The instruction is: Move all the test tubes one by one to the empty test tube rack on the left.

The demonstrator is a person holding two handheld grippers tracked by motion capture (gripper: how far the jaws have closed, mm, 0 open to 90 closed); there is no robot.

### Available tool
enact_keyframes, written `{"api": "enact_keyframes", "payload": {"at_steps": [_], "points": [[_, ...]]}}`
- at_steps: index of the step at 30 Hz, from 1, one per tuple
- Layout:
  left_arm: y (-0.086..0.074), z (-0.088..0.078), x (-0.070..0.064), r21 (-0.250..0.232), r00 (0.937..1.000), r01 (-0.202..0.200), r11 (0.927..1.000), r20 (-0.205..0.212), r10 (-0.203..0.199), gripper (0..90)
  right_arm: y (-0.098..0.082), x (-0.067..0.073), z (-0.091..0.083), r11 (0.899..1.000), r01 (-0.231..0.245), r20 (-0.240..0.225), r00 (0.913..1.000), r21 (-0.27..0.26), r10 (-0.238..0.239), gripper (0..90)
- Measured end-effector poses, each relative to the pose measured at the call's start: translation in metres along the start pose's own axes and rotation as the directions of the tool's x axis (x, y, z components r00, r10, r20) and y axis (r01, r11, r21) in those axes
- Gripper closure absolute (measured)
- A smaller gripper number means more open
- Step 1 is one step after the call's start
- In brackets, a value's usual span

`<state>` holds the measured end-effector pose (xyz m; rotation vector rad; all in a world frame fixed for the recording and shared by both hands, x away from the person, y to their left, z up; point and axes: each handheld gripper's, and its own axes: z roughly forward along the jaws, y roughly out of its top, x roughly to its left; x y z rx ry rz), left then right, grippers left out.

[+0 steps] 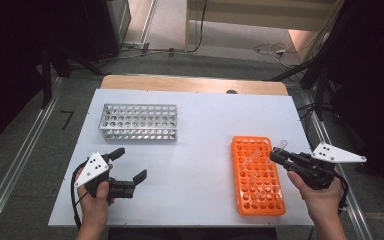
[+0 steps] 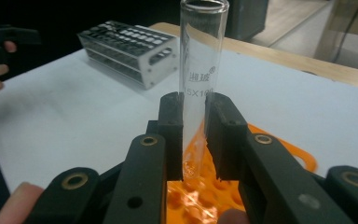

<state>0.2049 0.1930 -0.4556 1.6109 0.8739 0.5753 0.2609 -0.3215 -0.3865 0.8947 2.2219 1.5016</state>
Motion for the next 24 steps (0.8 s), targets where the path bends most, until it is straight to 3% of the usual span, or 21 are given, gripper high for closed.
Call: {"api": "enact_keyframes", "payload": {"at_steps": [2, 3, 9, 14, 24], "points": [[0.001, 0.001, -0.003, 0.006, 0.9998, -0.015, 0.9999, -0.012, 0.015, 0.0, 0.003, 0.004, 0.002, 1.0, 0.006, -0.014, 0.9999, -0.002, -0.006, 74.7], [0.004, 0.004, -0.005, 0.011, 0.9993, -0.017, 0.9998, 0.032, 0.017, 0.0, 0.007, 0.012, 0.006, 1.0, 0.013, -0.038, 0.9992, -0.003, -0.013, 74.7], [0.01, 0.009, -0.015, 0.018, 0.9967, 0.002, 0.9998, 0.081, -0.003, 0.0, 0.009, 0.031, 0.025, 0.999, 0.041, -0.1, 0.9942, 0.016, -0.039, 74.7], [0.02, 0.02, -0.034, 0.035, 0.9932, 0.001, 0.9994, 0.117, -0.005, 0.4, 0.008, 0.045, 0.041, 0.998, 0.053, -0.145, 0.9883, 0.032, -0.047, 74.6], [0.03, 0.037, -0.067, 0.078, 0.9891, 0.009, 0.9969, 0.146, -0.02, 15.9, 0.007, 0.079, 0.062, 0.994, 0.088, -0.223, 0.9721, 0.06, -0.072, 74.7]]}}
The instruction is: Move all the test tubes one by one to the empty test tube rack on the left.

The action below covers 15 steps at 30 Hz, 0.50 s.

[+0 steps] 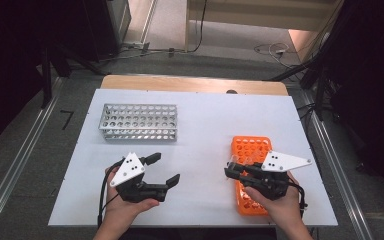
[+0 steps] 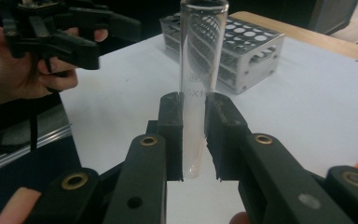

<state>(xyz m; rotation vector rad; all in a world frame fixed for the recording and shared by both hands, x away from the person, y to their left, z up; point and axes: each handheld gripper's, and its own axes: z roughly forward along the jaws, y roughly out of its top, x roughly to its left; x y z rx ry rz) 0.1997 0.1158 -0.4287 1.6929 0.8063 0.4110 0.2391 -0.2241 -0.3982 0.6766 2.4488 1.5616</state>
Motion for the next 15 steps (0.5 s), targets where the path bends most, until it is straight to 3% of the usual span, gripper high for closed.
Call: {"api": "enact_keyframes", "payload": {"at_steps": [10, 15], "points": [[0.006, 0.005, -0.016, -0.001, 0.9983, -0.018, 0.9998, 0.056, 0.018, 23.1, -0.001, 0.027, 0.018, 0.999, 0.027, -0.006, 0.9996, 0.035, -0.027, 74.7], [0.007, 0.005, -0.022, -0.011, 0.995, -0.032, 0.9994, 0.095, 0.033, 30.7, -0.007, 0.031, 0.031, 0.997, 0.031, -0.017, 0.9994, 0.065, -0.03, 74.7]]}}
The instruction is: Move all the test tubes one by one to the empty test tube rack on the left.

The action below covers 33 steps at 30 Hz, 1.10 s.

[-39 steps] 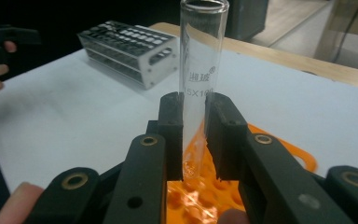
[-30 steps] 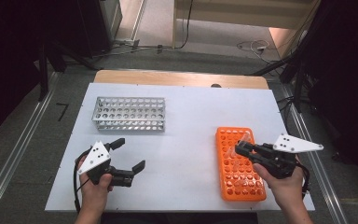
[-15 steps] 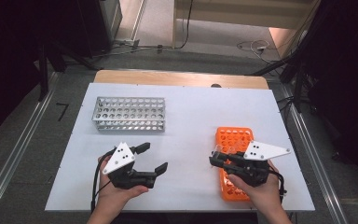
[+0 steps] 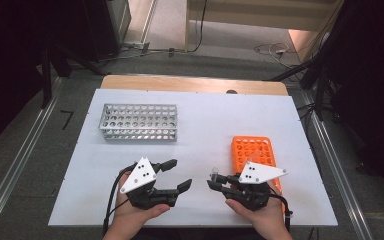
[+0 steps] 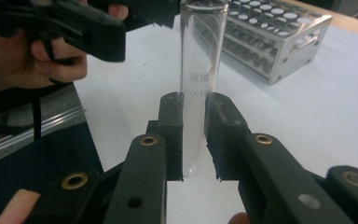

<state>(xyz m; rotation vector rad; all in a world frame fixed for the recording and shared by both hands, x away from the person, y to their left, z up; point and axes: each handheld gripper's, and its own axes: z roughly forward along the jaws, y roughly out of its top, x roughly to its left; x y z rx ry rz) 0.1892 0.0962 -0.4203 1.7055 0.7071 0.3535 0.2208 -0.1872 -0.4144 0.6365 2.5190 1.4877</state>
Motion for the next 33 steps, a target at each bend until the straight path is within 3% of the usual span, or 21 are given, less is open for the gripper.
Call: {"api": "enact_keyframes", "payload": {"at_steps": [5, 9, 18, 19, 23, 33], "points": [[0.0, 0.004, -0.004, 0.009, 0.9992, -0.003, 1.0, 0.039, 0.003, 38.1, -0.004, 0.002, 0.008, 1.0, 0.0, -0.008, 1.0, 0.017, 0.0, 74.7], [-0.001, 0.011, -0.011, 0.032, 0.9972, -0.012, 0.9994, 0.074, 0.009, 45.0, -0.006, 0.008, 0.017, 0.999, 0.029, -0.016, 0.9995, 0.038, -0.029, 74.7], [-0.004, 0.019, -0.017, 0.063, 0.9957, -0.015, 0.9979, 0.092, 0.01, 60.7, -0.01, 0.016, 0.03, 0.994, 0.084, -0.018, 0.9964, 0.076, -0.083, 74.7], [-0.005, 0.02, -0.017, 0.068, 0.9944, -0.018, 0.9975, 0.105, 0.011, 62.5, -0.01, 0.019, 0.032, 0.99, 0.109, -0.014, 0.994, 0.084, -0.108, 74.7], [-0.005, 0.021, -0.018, 0.072, 0.9931, -0.017, 0.9973, 0.117, 0.008, 66.5, -0.01, 0.022, 0.034, 0.986, 0.138, -0.012, 0.9905, 0.096, -0.137, 74.7], [-0.007, 0.023, -0.017, 0.091, 0.9933, -0.018, 0.9957, 0.116, 0.008, 73.6, -0.012, 0.024, 0.037, 0.983, 0.148, -0.011, 0.9889, 0.111, -0.148, 74.7]]}}
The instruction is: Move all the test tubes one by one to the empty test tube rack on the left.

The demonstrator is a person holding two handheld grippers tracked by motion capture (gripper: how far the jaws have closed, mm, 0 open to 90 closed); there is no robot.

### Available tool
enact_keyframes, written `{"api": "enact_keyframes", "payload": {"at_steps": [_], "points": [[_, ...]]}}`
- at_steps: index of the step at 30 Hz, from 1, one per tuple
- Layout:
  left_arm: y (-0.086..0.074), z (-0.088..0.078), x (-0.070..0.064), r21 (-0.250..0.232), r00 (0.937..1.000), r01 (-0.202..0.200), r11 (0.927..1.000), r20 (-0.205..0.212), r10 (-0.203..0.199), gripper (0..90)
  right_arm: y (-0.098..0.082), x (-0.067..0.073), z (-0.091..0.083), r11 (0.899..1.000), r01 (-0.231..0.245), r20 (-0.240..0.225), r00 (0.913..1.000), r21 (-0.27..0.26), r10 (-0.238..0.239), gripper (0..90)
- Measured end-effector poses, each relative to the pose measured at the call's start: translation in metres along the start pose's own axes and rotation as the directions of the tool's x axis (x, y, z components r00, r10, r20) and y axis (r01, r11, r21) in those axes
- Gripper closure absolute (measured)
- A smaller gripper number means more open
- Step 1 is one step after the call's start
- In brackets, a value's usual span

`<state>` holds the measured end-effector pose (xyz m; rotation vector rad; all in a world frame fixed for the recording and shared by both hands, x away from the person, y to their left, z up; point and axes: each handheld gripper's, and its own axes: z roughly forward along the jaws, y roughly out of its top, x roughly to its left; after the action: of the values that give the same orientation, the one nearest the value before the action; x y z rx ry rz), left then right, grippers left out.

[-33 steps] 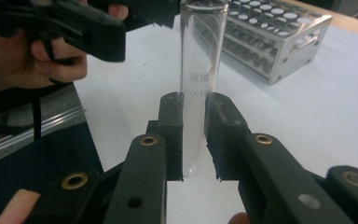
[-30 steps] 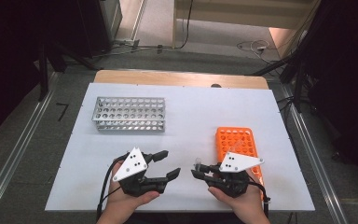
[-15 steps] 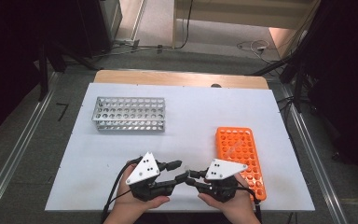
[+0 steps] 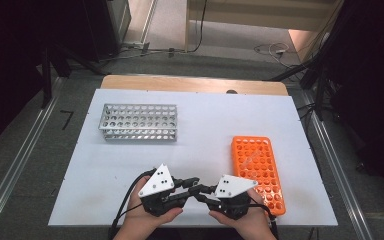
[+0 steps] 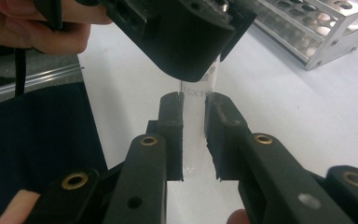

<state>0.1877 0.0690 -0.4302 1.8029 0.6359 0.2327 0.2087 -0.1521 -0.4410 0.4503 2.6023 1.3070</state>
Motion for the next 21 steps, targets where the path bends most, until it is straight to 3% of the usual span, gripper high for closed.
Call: {"api": "enact_keyframes", "payload": {"at_steps": [7, 13, 14, 21], "points": [[0.0, 0.0, 0.001, 0.005, 1.0, 0.007, 1.0, -0.002, -0.007, 74.7, -0.001, -0.001, 0.001, 1.0, -0.002, -0.002, 1.0, -0.003, 0.002, 74.7], [0.003, -0.003, 0.005, -0.003, 0.9998, 0.019, 0.9998, 0.001, -0.019, 75.1, -0.001, -0.005, -0.001, 0.999, -0.044, -0.02, 0.9989, -0.028, 0.043, 72.7], [0.004, -0.005, 0.006, -0.012, 0.9996, 0.021, 0.9997, -0.021, -0.021, 75.1, -0.001, -0.005, -0.002, 0.998, -0.055, -0.021, 0.9983, -0.03, 0.055, 72.3], [0.01, -0.017, 0.015, -0.036, 0.998, 0.028, 0.999, -0.055, -0.03, 75.2, 0.002, -0.014, -0.016, 0.992, -0.103, -0.024, 0.9945, -0.076, 0.102, 58.3]]}}
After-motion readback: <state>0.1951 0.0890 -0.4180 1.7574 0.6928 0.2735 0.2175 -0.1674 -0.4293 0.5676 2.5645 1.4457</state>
